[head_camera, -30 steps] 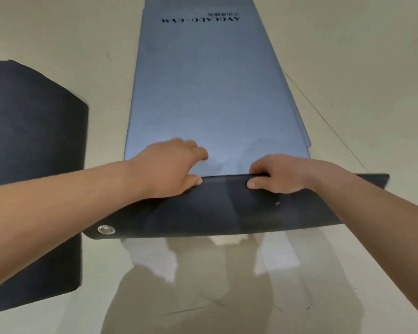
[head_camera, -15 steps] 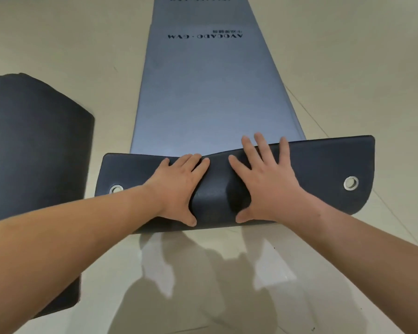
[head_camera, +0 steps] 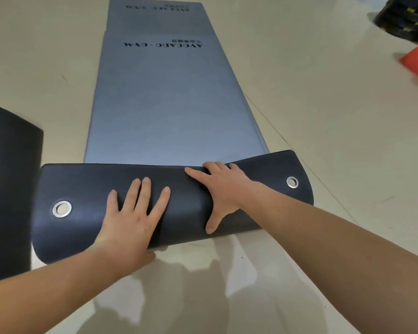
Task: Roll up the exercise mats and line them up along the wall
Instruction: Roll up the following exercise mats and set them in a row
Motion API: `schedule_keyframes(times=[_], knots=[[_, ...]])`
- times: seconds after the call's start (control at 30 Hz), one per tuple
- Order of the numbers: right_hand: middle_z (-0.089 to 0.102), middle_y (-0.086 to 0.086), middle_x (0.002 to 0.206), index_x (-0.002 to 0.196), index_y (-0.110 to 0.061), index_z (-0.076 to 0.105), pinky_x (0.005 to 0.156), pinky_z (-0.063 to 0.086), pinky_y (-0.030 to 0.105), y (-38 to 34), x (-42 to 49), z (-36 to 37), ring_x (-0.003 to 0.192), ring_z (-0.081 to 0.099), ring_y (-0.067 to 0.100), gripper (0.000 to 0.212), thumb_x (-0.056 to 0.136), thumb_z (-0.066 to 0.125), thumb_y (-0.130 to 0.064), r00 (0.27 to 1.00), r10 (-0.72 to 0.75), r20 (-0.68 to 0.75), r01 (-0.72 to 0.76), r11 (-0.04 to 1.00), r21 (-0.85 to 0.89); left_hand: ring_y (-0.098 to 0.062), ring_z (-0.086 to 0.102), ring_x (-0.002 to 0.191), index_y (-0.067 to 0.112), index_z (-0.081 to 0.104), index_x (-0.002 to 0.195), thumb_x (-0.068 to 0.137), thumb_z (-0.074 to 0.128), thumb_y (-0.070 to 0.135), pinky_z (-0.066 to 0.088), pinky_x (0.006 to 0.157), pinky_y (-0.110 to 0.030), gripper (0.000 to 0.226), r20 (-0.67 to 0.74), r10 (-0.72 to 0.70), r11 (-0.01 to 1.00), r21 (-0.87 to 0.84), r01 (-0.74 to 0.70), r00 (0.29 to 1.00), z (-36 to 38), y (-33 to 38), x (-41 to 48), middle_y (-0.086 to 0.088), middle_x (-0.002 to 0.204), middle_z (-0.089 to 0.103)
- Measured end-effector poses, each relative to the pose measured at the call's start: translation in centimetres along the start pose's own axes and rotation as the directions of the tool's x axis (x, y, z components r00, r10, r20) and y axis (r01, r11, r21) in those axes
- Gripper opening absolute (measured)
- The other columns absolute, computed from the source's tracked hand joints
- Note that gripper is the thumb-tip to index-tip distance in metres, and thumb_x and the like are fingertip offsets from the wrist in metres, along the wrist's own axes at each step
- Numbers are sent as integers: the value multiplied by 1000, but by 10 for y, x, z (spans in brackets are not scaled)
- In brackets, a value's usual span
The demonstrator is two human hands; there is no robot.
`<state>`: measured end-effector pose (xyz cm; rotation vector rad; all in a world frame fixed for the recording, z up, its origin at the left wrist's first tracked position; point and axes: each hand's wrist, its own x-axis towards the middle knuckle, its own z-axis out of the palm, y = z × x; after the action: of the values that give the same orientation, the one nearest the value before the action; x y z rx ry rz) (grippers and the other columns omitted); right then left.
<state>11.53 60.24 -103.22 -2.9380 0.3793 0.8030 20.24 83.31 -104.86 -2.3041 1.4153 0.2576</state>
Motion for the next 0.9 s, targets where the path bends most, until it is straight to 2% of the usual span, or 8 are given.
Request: schedule_keyframes(times=[0.1, 0.17, 0.33, 0.4, 0.5, 0.7, 0.8, 0.9], knots=[[1, 14, 174, 167, -38, -6, 127, 13, 70, -10, -1, -6, 162, 1, 41, 153, 54, 91, -76, 992, 34, -123, -46, 994, -99, -38, -14, 162, 23, -49, 149, 82, 60, 79, 13, 125, -63, 140, 25, -35, 998, -57, 37, 999, 10, -8, 19, -22, 172, -21], [8, 17, 172, 168, -34, 2, 125, 20, 67, -23, -8, -2, 160, 9, 42, 141, 63, 89, -71, 972, 25, -232, -58, 989, -135, -35, -8, 163, 27, -44, 153, 74, 67, 78, 17, 125, -63, 145, 55, -39, 991, -124, 46, 998, 10, -13, 29, -17, 173, -12], [0, 28, 171, 164, -31, -19, 122, 13, 74, -48, -22, 48, 159, 3, 52, 151, 67, 92, -62, 987, 76, -140, -104, 973, -205, -24, 28, 153, 33, -20, 163, 62, 75, 73, 40, 118, -47, 144, 154, 129, 972, -216, -94, 980, 1, -32, 50, -1, 167, 19], [14, 31, 166, 165, -33, -14, 120, 15, 74, -41, -14, 55, 155, 14, 52, 140, 72, 89, -54, 984, 61, -169, -97, 972, -214, -20, 45, 138, 33, -10, 164, 61, 77, 69, 50, 105, -41, 140, 180, 178, 960, -248, -130, 967, -3, -34, 56, 4, 155, 36], [45, 20, 140, 161, -36, 8, 108, 35, 65, -33, -4, 48, 129, 45, 42, 120, 70, 86, -48, 984, 1, -180, -36, 981, -191, -19, 57, 114, 36, 10, 162, 64, 81, 60, 54, 92, -38, 123, 223, 224, 939, -309, -149, 949, -5, -33, 56, 8, 131, 52], [50, 2, 104, 149, -41, 26, 81, 53, 43, -38, -32, 29, 87, 58, 26, 96, 71, 83, -40, 996, -84, -36, 80, 990, -113, -9, 62, 95, 46, 39, 138, 63, 86, 51, 55, 87, -34, 89, 311, 332, 881, -439, -175, 890, -22, -39, 35, 20, 106, 57], [55, -4, 102, 143, -44, 31, 73, 54, 39, -38, -53, 16, 82, 61, 22, 96, 67, 89, -41, 982, -135, 134, 135, 991, 10, -5, 65, 98, 53, 45, 129, 61, 90, 45, 59, 88, -34, 83, 446, 400, 839, -529, -124, 801, -26, -36, 25, 21, 108, 62], [62, -11, 106, 140, -47, 35, 80, 56, 39, -32, -56, 6, 91, 64, 18, 99, 62, 96, -41, 938, -168, 304, 122, 979, 162, -10, 68, 109, 54, 52, 131, 60, 95, 41, 61, 96, -39, 85, 540, 450, 783, -622, -23, 711, -29, -36, 23, 21, 120, 65]])
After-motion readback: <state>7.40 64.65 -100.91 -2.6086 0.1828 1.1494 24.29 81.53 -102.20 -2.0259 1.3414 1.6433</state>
